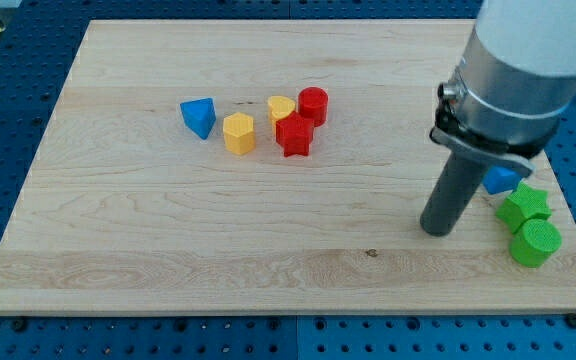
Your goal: Move red circle into blue cube
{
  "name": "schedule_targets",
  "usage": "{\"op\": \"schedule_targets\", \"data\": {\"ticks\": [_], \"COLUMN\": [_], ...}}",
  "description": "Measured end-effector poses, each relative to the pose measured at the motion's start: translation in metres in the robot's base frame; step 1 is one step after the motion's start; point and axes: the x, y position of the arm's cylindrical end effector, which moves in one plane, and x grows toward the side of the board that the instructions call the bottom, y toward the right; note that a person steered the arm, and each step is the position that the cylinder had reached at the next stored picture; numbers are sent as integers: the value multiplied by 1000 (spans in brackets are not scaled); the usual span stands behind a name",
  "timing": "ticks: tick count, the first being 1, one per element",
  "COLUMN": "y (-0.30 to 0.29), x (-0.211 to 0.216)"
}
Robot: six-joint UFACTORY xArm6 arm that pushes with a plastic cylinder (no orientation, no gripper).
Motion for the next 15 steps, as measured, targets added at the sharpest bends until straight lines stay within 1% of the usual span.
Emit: {"op": "schedule_targets", "data": {"ticks": [2,3,4,5,7,9,10,11,13,15], "y": [-4,-38,-69,-85,-124,-159,-159,-159,-127,-122], "x": [-63,-83,-96,-111,-116,-132,-155,-169,-169,-169]}}
